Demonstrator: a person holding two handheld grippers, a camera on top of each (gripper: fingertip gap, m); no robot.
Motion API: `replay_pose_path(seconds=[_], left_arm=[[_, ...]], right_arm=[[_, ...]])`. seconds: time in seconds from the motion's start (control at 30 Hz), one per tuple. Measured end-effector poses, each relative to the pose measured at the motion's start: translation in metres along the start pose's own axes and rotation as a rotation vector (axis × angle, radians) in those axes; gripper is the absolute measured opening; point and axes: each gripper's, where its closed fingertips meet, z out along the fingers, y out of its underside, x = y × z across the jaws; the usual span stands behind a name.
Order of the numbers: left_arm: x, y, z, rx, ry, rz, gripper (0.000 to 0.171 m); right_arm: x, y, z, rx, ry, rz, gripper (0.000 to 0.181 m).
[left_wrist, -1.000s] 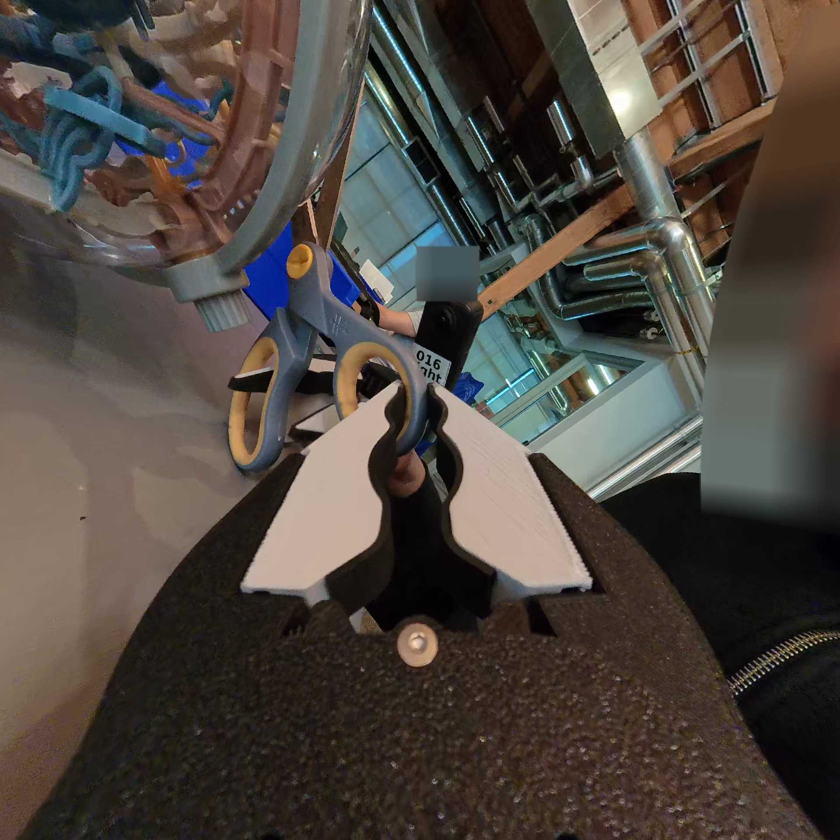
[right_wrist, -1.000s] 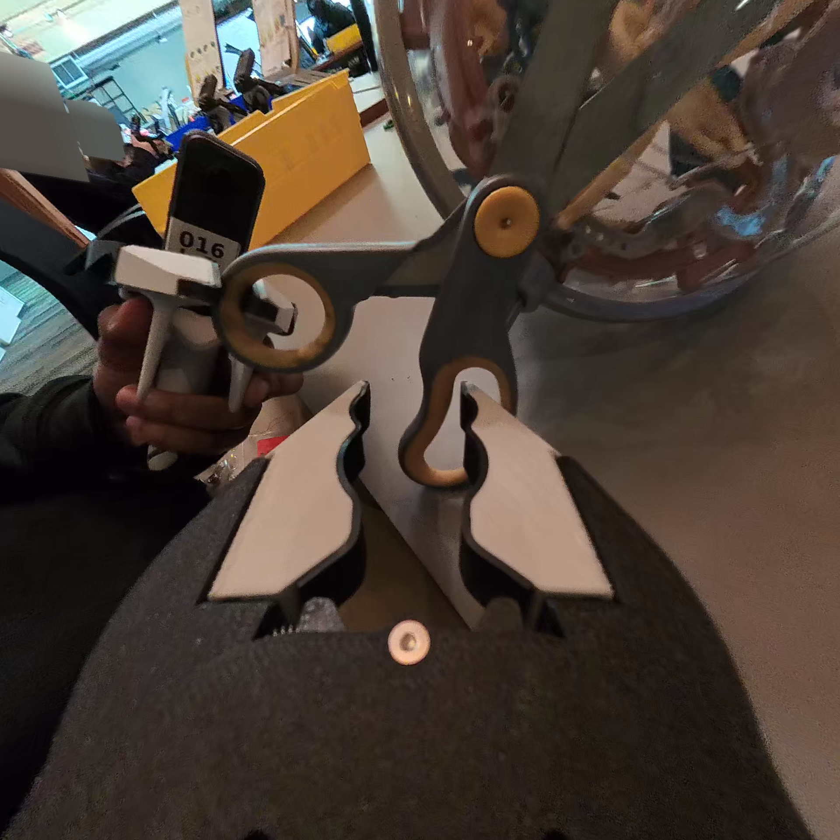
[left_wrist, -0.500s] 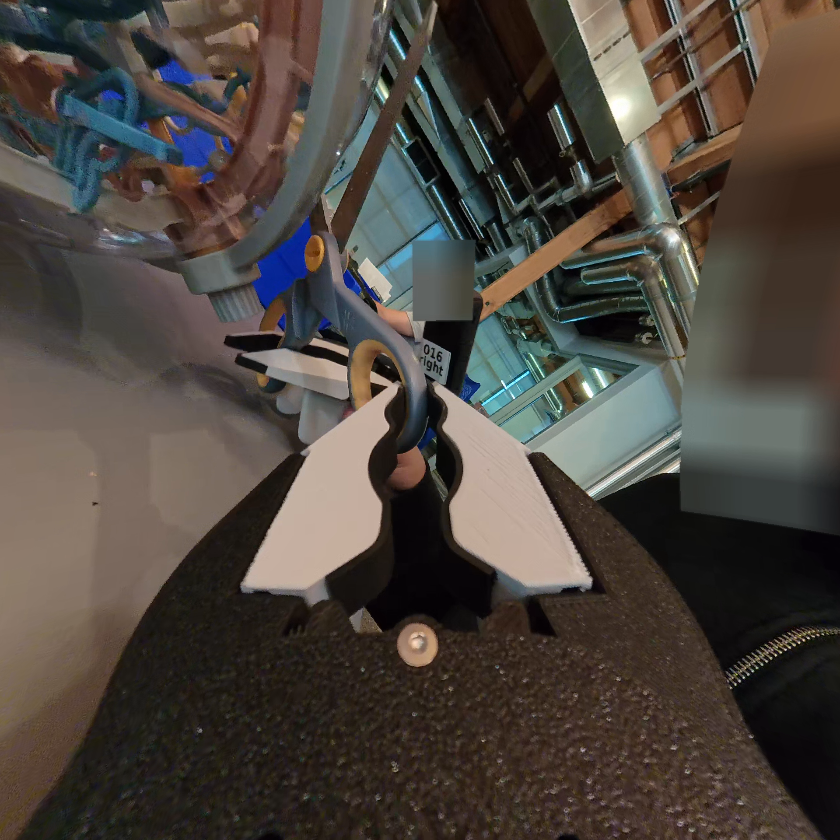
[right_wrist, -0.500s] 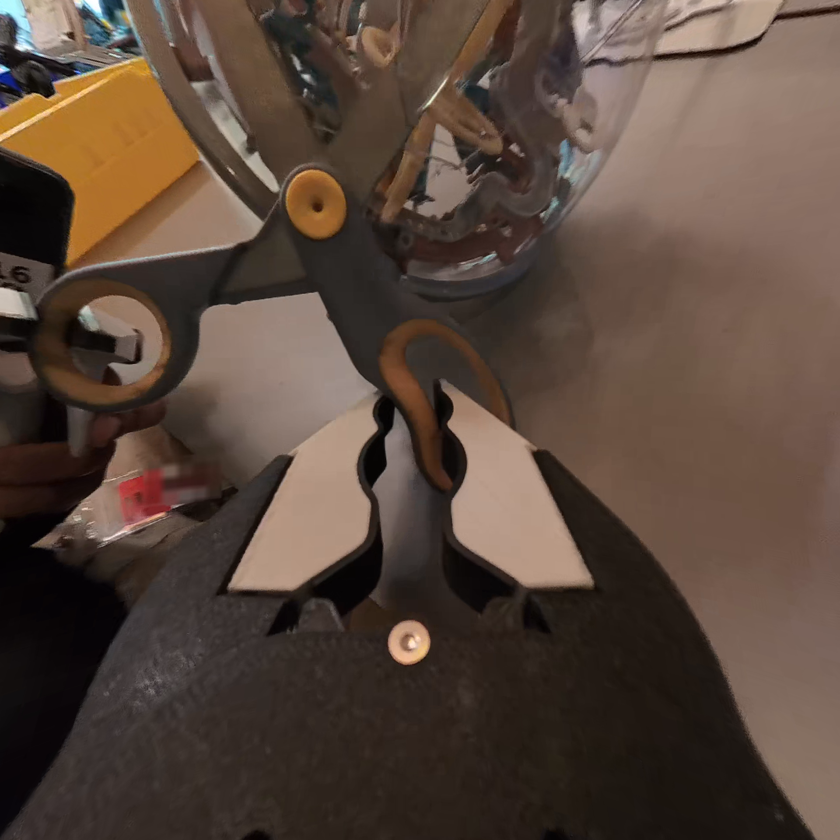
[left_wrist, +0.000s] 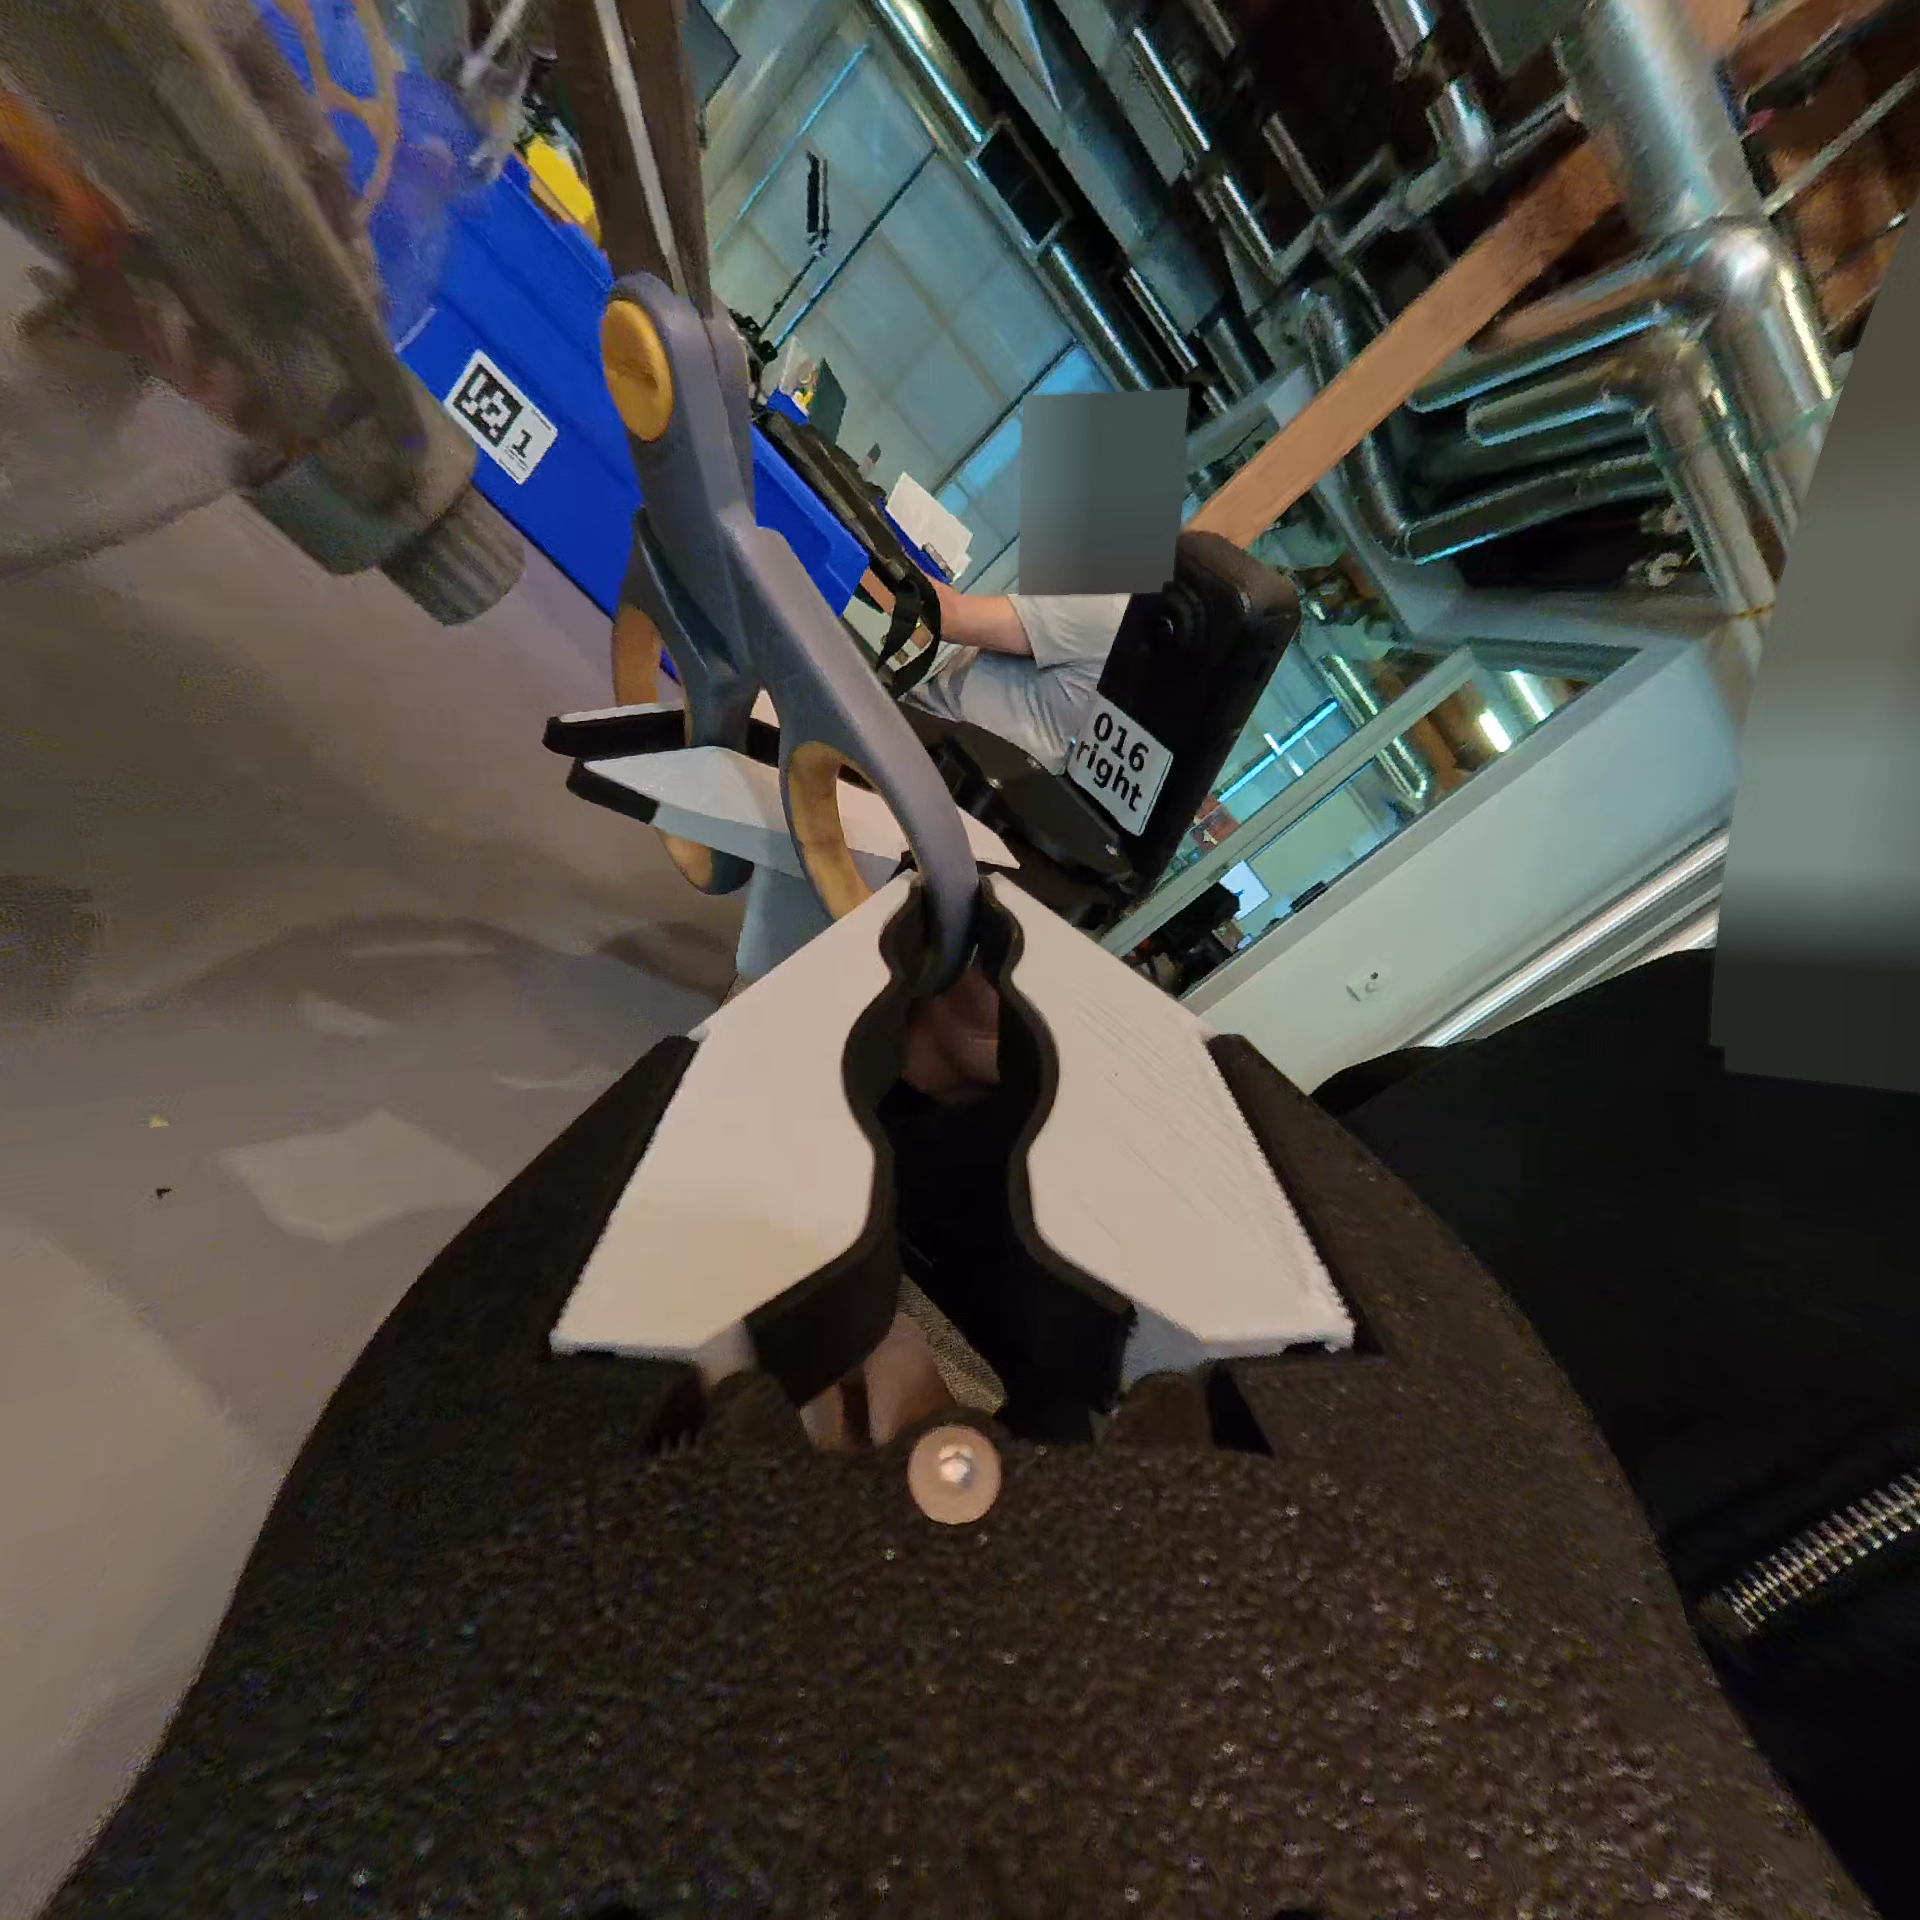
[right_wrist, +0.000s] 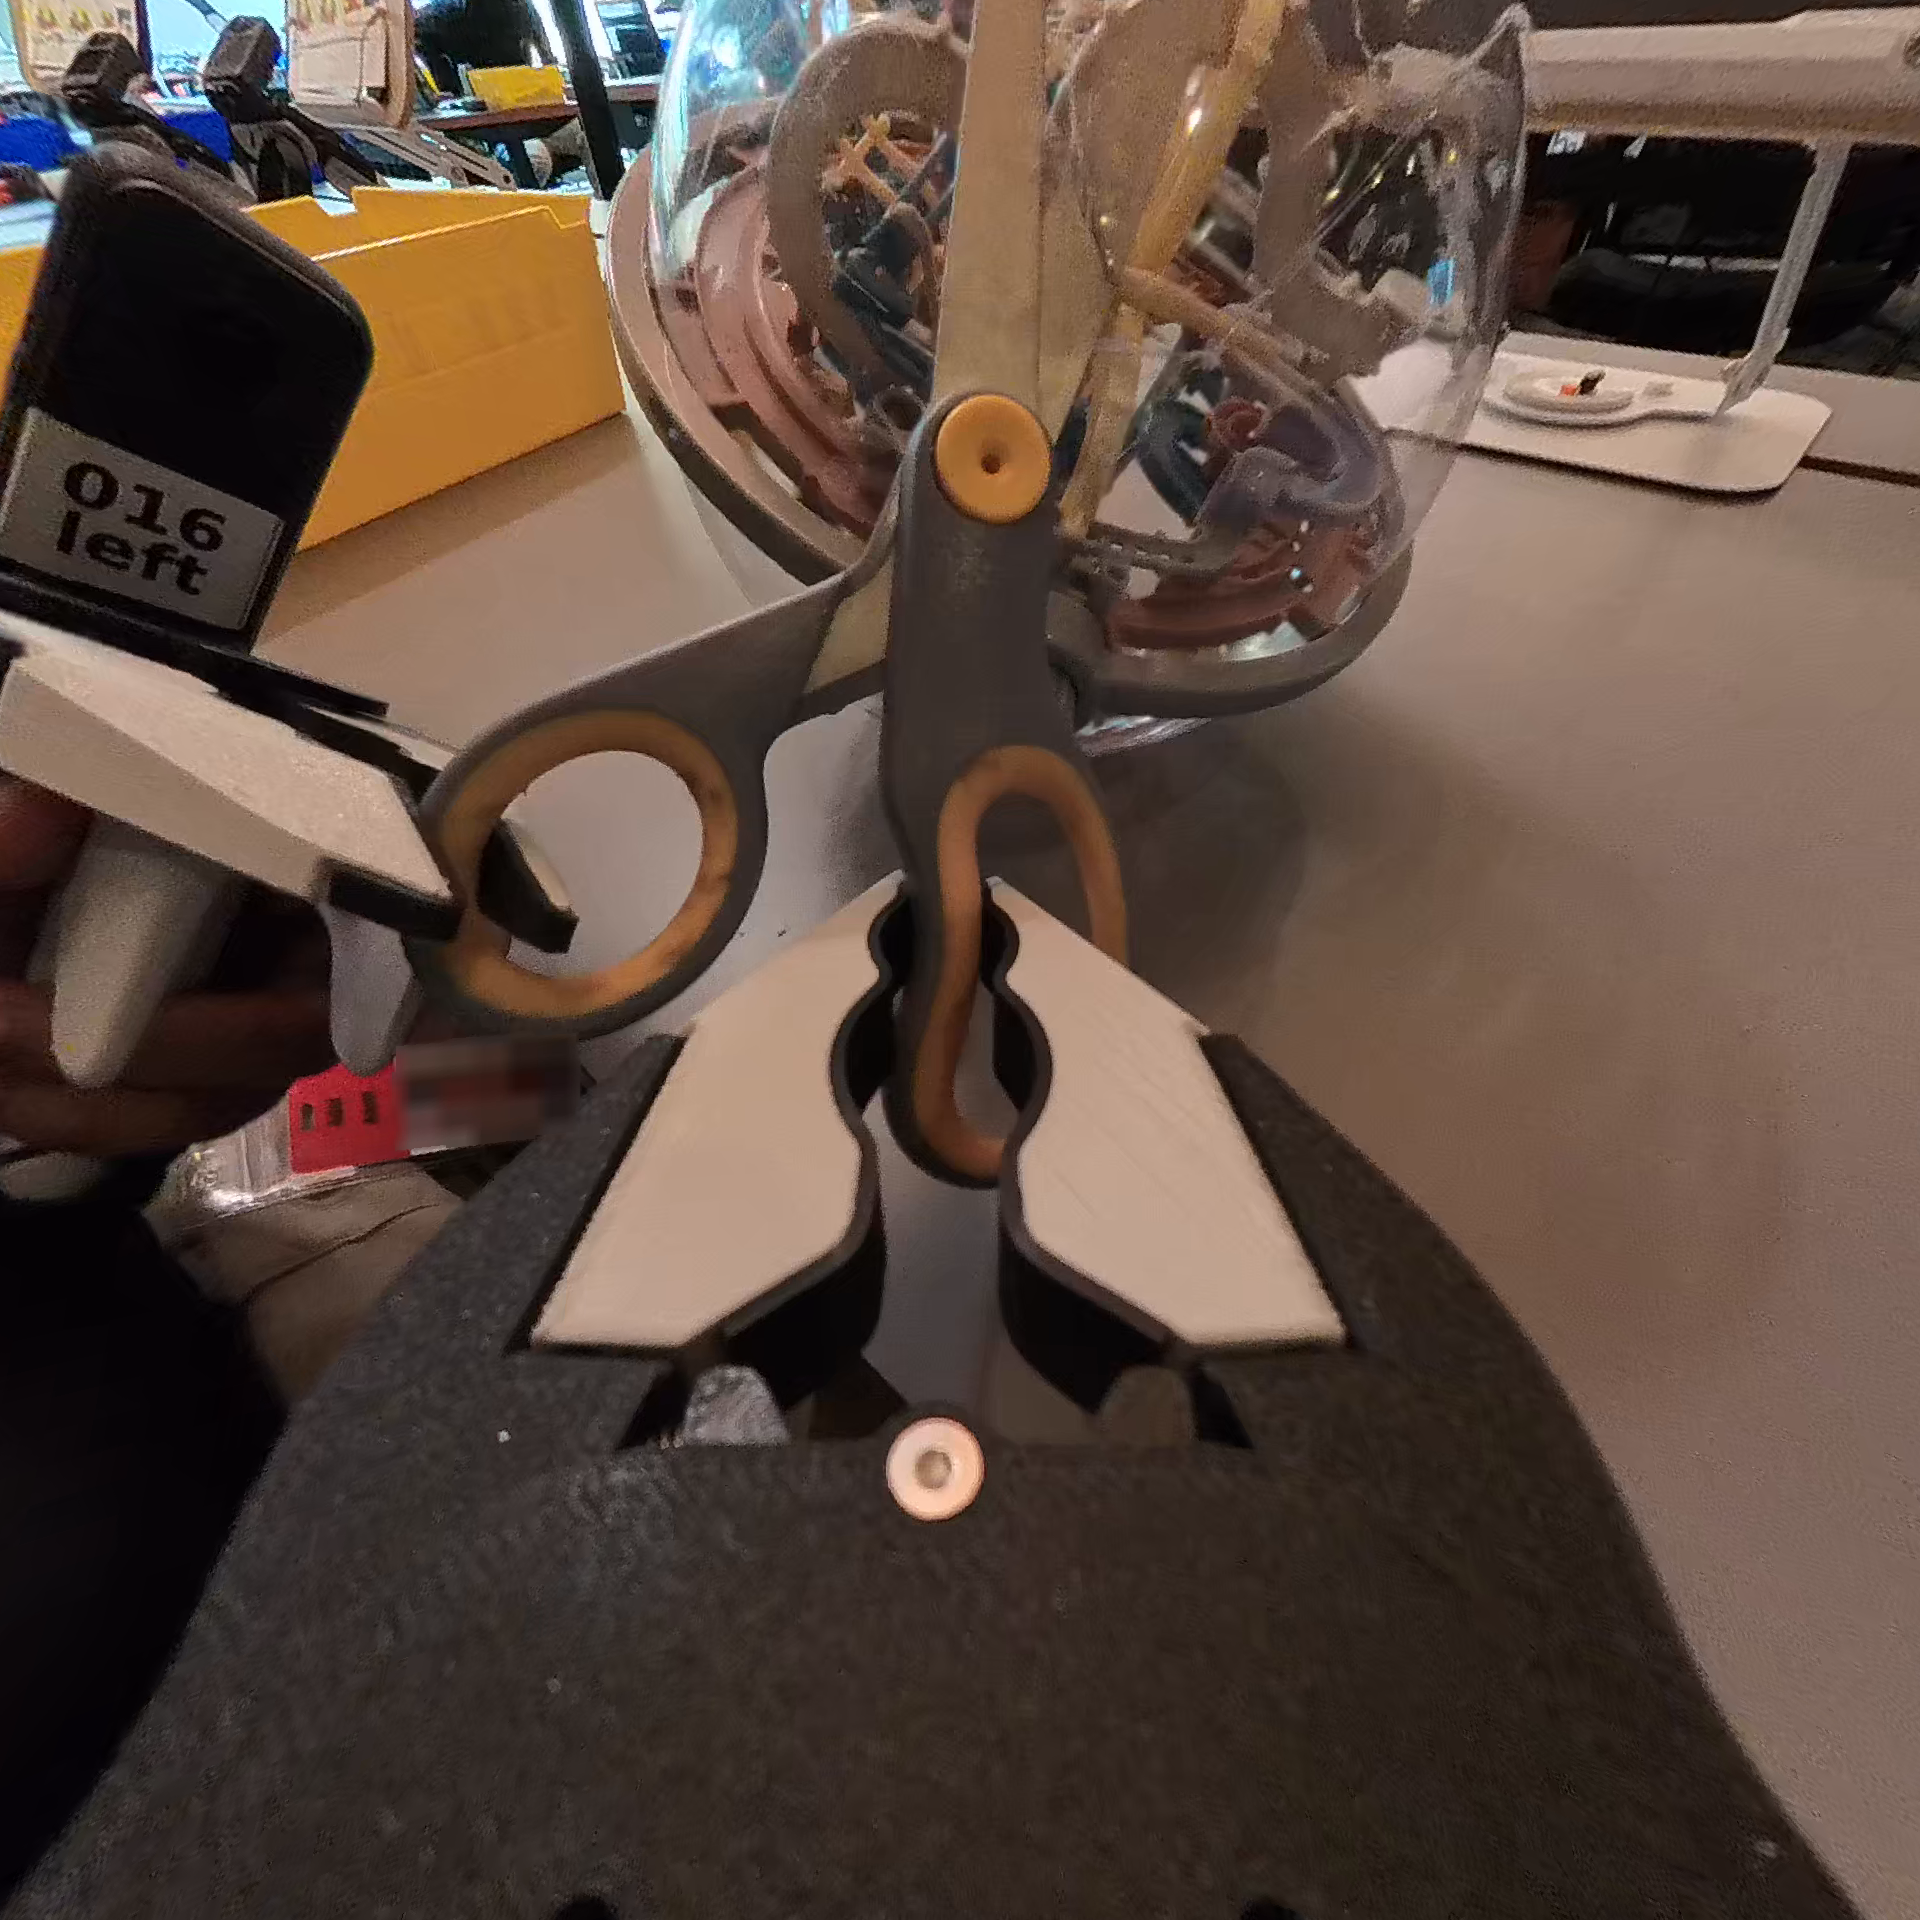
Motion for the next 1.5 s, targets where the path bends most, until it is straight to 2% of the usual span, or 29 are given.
replay_pose_path(seconds=[0.3,0.6,0.83,0.9,0.97,1.07,1.17,1.3,1.5], left_arm=[[0.014,0.016,-0.002,-0.084,0.021,0.038,0.006],[0.015,0.010,-0.008,-0.050,0.042,0.036,0.006],[0.012,0.000,-0.016,0.004,0.047,0.013,0.010],[0.005,-0.013,-0.025,0.073,0.035,-0.018,0.028],[-0.007,-0.036,-0.045,0.203,-0.009,-0.061,0.041],[-0.039,-0.069,-0.084,0.405,-0.147,-0.151,0.046],[-0.054,-0.085,-0.104,0.483,-0.189,-0.231,0.046],[-0.064,-0.102,-0.115,0.514,-0.290,-0.201,0.046],[-0.072,-0.120,-0.125,0.477,-0.443,-0.067,0.047]], right_arm=[[-0.014,-0.012,-0.011,0.049,0.012,-0.260,0.009],[-0.015,-0.025,-0.006,0.051,0.059,-0.384,0.009],[-0.014,-0.030,-0.003,0.053,0.078,-0.406,0.009],[-0.015,-0.031,-0.004,0.064,0.070,-0.395,0.009],[-0.014,-0.032,-0.006,0.073,0.072,-0.390,0.009],[-0.012,-0.033,-0.008,0.082,0.085,-0.382,0.009],[-0.009,-0.034,-0.009,0.089,0.100,-0.385,0.010],[-0.010,-0.032,-0.007,0.081,0.107,-0.407,0.010],[-0.012,-0.031,-0.002,0.086,0.109,-0.395,0.010]])
